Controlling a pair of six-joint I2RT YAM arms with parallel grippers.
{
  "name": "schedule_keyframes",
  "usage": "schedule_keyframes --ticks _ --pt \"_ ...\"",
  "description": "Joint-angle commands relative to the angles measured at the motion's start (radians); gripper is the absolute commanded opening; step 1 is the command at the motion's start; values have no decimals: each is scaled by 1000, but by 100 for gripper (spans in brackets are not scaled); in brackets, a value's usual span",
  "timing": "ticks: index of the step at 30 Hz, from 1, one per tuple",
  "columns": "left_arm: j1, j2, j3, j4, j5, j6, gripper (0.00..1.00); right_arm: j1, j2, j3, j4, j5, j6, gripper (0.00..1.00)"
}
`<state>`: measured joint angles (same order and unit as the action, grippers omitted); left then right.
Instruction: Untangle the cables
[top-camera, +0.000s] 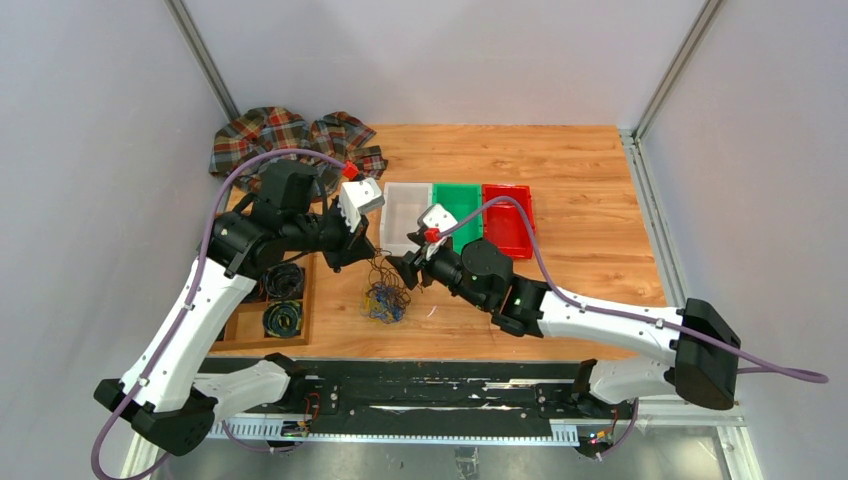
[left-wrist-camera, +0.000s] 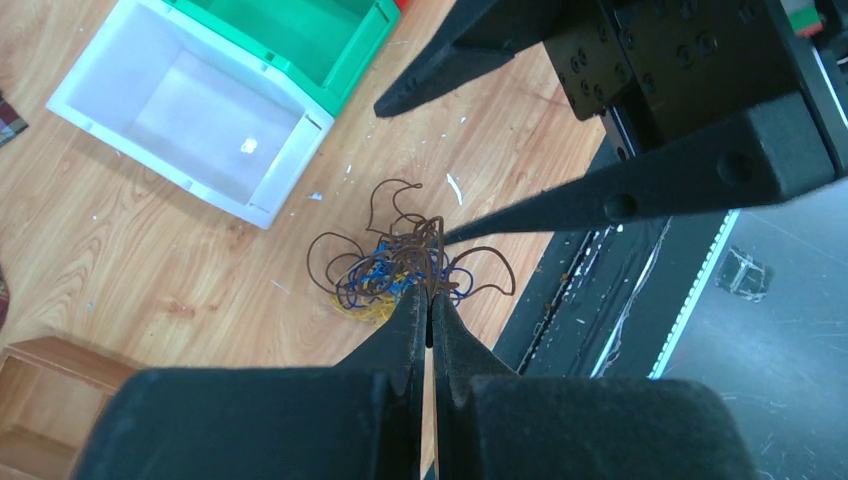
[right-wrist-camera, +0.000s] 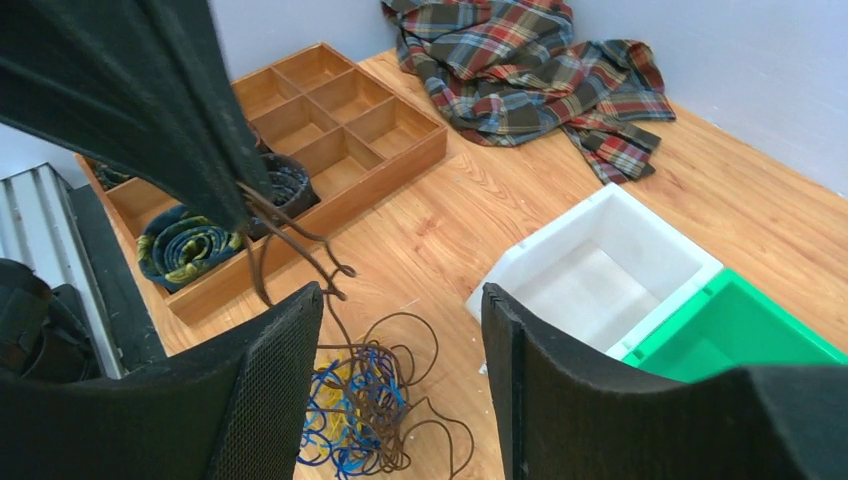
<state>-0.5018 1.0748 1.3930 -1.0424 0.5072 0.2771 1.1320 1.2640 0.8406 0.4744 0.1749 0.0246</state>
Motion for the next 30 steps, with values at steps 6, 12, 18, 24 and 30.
schedule_keyframes --ticks 6,12,18,24,30 --pt "-6 -2 3 10 11 -18 0 41 42 69 90 67 -62 55" --pt "-6 -7 10 10 22 -30 1 68 87 83 117 191 -135 45" --pt "-6 -9 12 10 41 -42 1 82 126 79 206 320 -174 47" --pt "-6 -6 14 11 66 -42 1 87 152 70 333 314 -119 60" --pt "-6 -30 16 8 122 -21 1 82 202 104 293 246 -22 67"
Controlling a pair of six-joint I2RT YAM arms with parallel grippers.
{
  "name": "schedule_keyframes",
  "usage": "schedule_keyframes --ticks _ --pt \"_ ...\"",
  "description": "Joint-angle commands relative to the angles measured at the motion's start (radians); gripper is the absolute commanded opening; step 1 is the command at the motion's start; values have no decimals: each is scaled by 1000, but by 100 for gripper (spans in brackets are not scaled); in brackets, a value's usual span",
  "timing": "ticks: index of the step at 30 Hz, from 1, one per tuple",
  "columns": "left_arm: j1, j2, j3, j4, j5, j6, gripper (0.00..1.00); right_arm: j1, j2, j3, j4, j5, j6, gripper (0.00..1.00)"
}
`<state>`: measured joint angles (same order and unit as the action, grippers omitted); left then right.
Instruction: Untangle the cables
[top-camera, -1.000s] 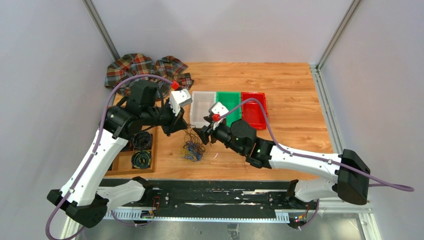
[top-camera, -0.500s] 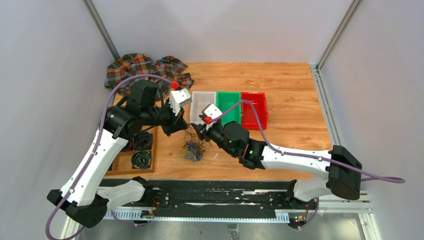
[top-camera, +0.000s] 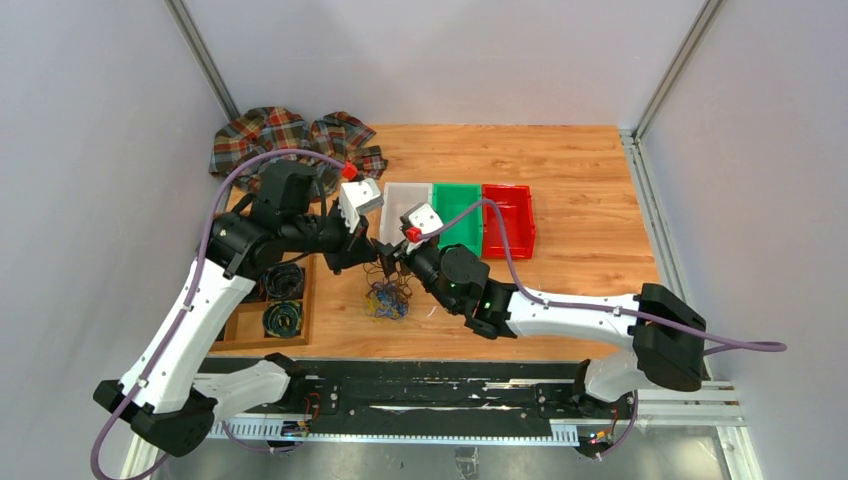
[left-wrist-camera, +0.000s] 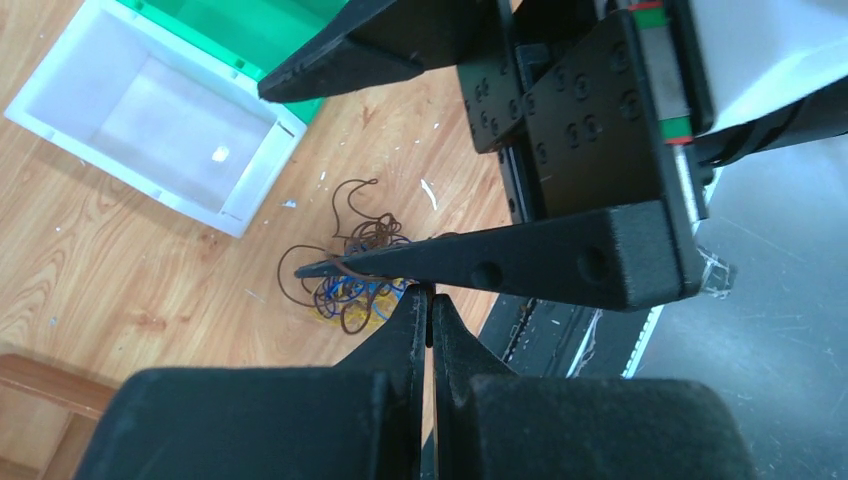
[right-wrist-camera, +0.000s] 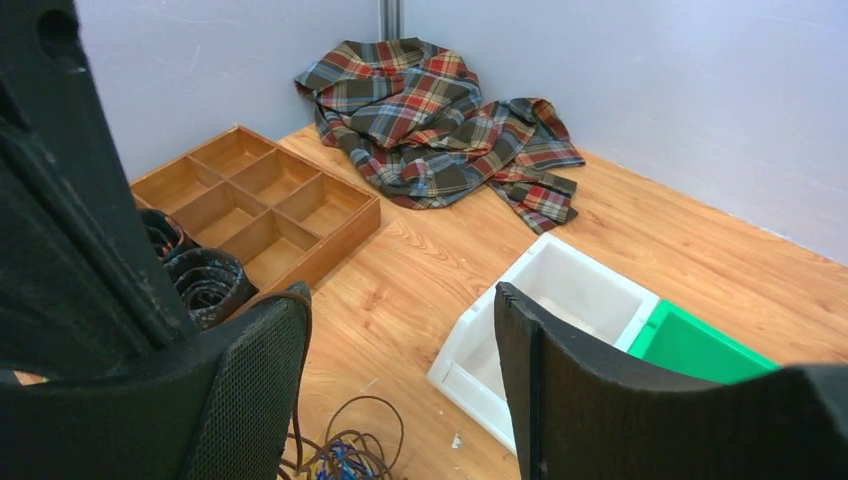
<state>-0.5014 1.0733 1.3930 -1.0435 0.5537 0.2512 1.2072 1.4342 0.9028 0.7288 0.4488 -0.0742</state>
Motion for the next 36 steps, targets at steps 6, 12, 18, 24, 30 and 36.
schedule_keyframes --ticks 6,12,18,24,30,36 --pt "-6 -59 31 -22 111 49 0 -33 14 -38 68 -13 181 62" --pt "-7 -68 64 -42 97 92 0 -83 -70 -125 53 -46 258 49" --pt "-7 -62 63 -43 43 128 1 -90 -169 -179 43 -24 248 34" --pt "-6 -54 31 -41 -31 168 29 -90 -239 -170 -3 -15 212 2" --pt "-6 -62 -24 -42 1 177 76 -88 -286 -112 -143 -95 206 1" --pt "-6 -43 -9 50 125 66 81 -52 -257 -3 -315 -92 201 1"
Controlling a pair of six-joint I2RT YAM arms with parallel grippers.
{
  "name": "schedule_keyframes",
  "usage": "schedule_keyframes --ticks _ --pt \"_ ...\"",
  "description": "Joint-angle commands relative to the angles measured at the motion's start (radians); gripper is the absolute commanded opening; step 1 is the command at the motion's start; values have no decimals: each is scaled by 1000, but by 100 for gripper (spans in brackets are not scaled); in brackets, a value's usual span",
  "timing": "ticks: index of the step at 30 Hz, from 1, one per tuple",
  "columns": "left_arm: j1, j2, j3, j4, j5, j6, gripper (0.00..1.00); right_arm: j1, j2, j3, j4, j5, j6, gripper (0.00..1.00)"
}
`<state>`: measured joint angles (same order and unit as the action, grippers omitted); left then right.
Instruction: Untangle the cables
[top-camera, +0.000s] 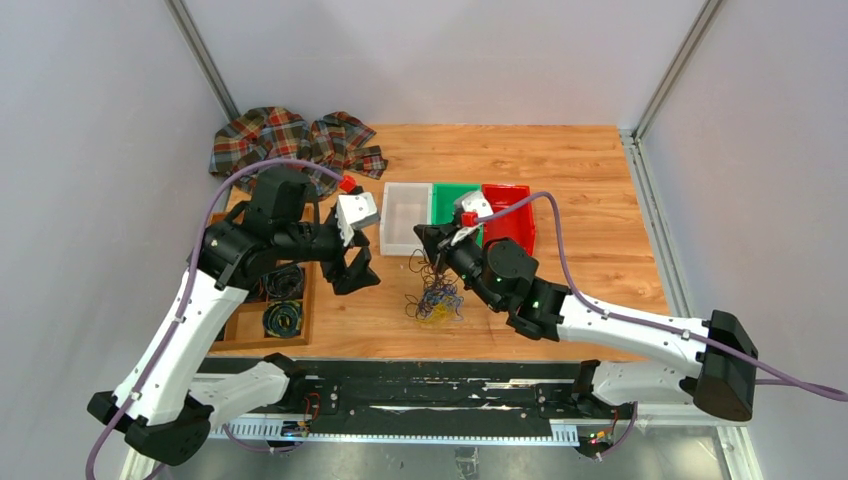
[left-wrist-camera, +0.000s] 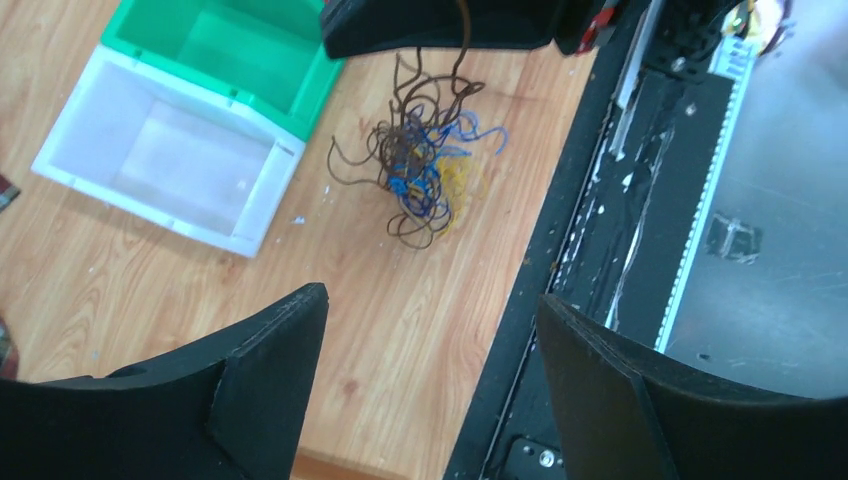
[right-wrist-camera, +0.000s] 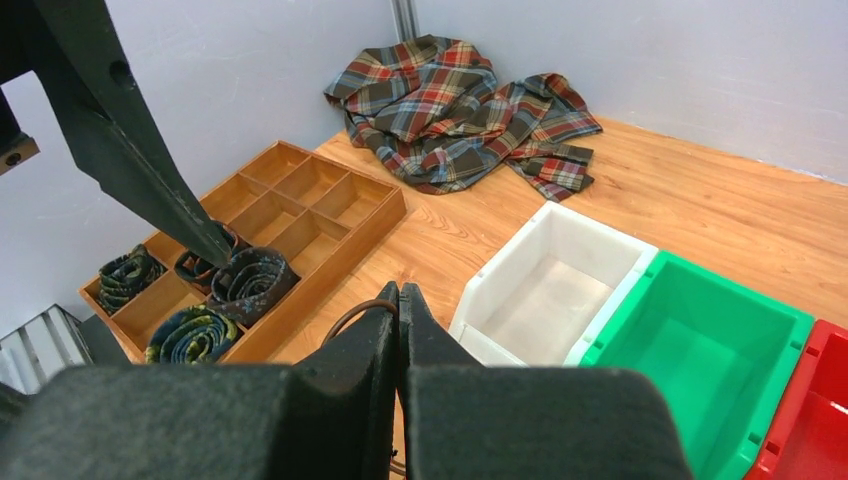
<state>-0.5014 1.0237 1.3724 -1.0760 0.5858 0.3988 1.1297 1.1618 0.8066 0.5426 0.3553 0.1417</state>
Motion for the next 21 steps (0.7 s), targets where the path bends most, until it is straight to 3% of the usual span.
schedule_keyframes --ticks 1,7,10,16,21 --pt "-6 12 3 104 107 -107 81 40 32 128 -166 25 -21 1" --pt "-8 -30 -144 308 150 -259 79 142 204 422 -489 327 -79 1" --pt "-8 -69 -211 398 109 -350 77 161 301 567 -661 400 -58 0" --pt "-8 -209 -371 606 -149 -439 58 162 307 574 -666 317 20 1" --pt "-8 -295 -472 701 -234 -513 47 156 268 557 -672 232 87 1"
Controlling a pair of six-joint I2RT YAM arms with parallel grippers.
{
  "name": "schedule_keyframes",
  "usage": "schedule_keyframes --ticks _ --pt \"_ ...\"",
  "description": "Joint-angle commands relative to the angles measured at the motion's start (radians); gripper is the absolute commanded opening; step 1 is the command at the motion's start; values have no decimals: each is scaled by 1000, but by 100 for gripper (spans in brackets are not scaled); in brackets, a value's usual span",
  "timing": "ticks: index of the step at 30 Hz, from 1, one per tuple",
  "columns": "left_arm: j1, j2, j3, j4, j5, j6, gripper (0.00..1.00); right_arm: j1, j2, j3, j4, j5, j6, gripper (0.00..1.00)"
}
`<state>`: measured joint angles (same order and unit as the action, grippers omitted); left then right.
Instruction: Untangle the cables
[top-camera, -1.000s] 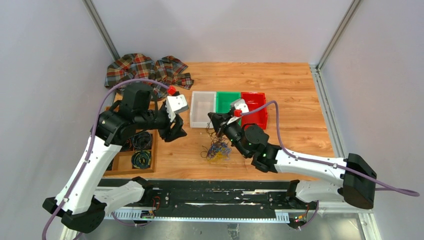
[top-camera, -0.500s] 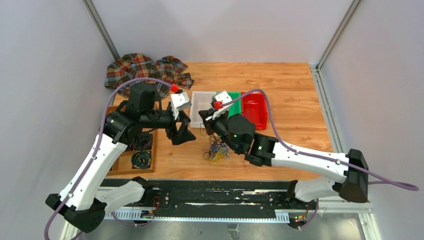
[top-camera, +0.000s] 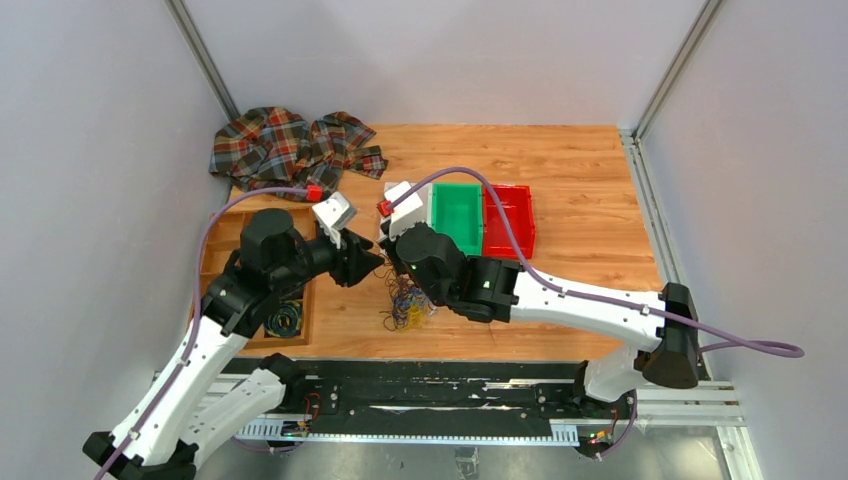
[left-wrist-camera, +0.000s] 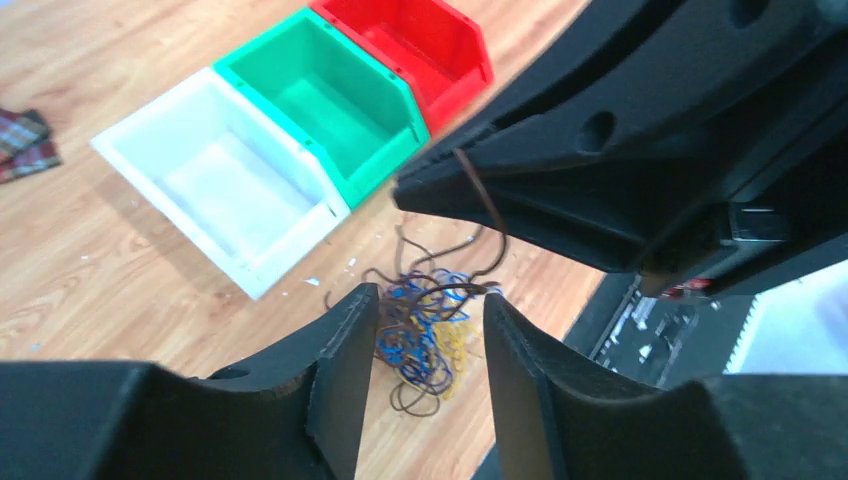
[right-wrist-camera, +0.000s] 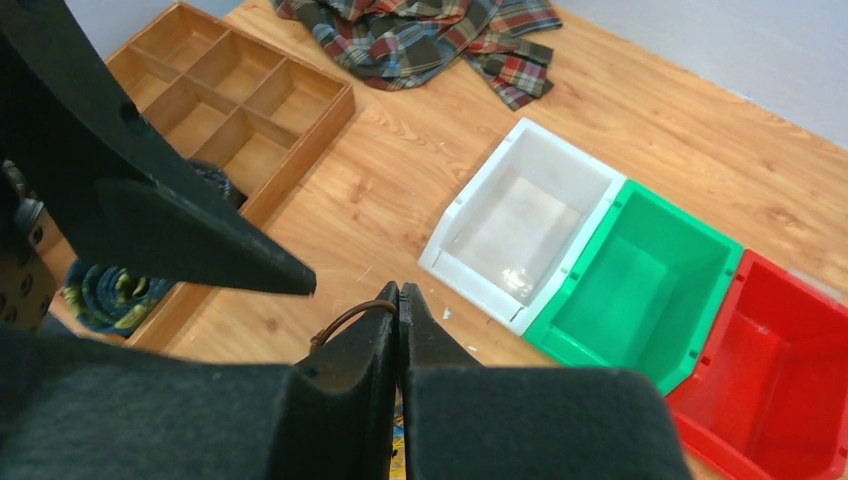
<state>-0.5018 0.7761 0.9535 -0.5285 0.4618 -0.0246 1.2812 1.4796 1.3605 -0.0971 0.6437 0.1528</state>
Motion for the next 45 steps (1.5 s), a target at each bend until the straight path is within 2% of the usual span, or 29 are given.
schedule_keyframes --ticks 1,4,6,8,10,13,15,17,28,32,36,39,43,45 --pt "-7 -54 -66 164 -107 -93 46 -2 -65 -13 -26 -95 103 1" --pt "-7 -57 -78 179 -130 -95 41 -36 -133 -96 50 -302 142 0" --pt "-7 -54 -65 171 -76 -79 41 -51 -171 -149 91 -341 154 1" --pt "-7 -46 -31 122 114 -16 46 -55 -197 -172 80 -329 155 1" --pt "-8 -33 0 60 266 18 56 -56 -212 -184 66 -321 154 1" --pt "-9 -24 4 45 337 12 65 -56 -203 -152 -16 -265 182 1" --pt "-15 -33 -17 90 311 -18 67 -54 -170 -102 -109 -213 212 0" --pt "-24 -49 -66 178 220 -77 65 -54 -145 -61 -177 -153 249 1" --pt "-80 -54 -218 366 -146 -116 59 -37 -65 63 -289 -100 276 1" --pt "-82 -39 -231 392 -112 -144 59 -34 -50 79 -325 -85 274 1" --pt "-105 -39 -241 379 55 -143 62 -34 -42 87 -356 -61 276 1" --pt "-163 -51 -249 336 101 -101 62 -31 -35 100 -381 -41 274 1" --pt "-210 -55 -264 403 -65 -115 60 -20 -33 106 -388 -36 271 1" --pt "-210 -44 -262 435 -196 -118 57 -15 -34 103 -389 -33 275 1"
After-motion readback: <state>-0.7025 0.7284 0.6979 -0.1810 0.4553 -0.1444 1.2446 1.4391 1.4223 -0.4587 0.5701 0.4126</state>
